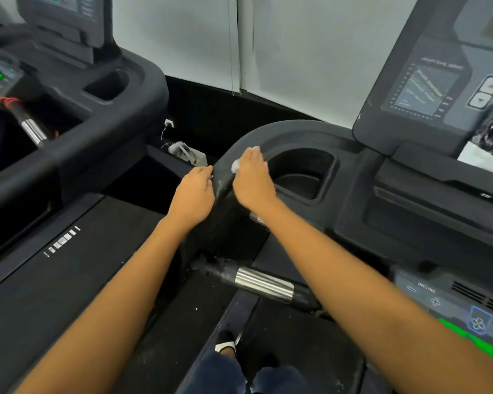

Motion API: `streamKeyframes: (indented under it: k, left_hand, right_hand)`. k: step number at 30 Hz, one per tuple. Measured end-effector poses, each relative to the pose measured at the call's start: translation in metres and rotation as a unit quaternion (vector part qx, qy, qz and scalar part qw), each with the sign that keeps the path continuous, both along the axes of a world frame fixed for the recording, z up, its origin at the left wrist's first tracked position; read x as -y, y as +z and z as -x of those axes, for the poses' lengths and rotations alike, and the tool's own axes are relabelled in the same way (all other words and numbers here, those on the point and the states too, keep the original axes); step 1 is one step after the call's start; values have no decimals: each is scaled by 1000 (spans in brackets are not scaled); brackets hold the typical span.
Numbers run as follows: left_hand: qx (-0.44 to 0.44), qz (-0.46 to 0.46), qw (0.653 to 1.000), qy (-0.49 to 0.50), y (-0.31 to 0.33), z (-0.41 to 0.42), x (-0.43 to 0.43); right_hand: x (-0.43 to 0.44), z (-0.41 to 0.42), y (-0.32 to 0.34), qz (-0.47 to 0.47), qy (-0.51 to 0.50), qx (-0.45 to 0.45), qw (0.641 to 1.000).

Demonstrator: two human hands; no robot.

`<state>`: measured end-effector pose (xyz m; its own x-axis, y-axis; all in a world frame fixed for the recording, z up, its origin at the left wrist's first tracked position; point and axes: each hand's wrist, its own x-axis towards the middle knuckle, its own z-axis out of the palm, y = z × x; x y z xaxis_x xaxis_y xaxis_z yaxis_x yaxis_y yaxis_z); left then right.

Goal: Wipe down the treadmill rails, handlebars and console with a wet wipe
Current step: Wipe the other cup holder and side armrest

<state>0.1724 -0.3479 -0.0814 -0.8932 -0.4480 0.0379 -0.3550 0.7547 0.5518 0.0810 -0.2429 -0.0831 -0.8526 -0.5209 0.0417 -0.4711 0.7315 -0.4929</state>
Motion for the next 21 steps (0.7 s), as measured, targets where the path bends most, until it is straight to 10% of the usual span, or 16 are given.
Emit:
streamKeyframes:
  k: [10, 16, 21]
  left_hand:
    - [-24, -60, 997, 34, -3, -10, 18]
    - [-2, -85, 994, 72, 5, -17, 20]
    - [-30, -107, 987, 117, 4, -26, 31]
  right_hand:
    - [0, -61, -28, 8, 222, -110, 969]
    - [25, 35, -13, -87, 102, -124, 983]
    - [25, -43, -17, -31, 156, -168, 973]
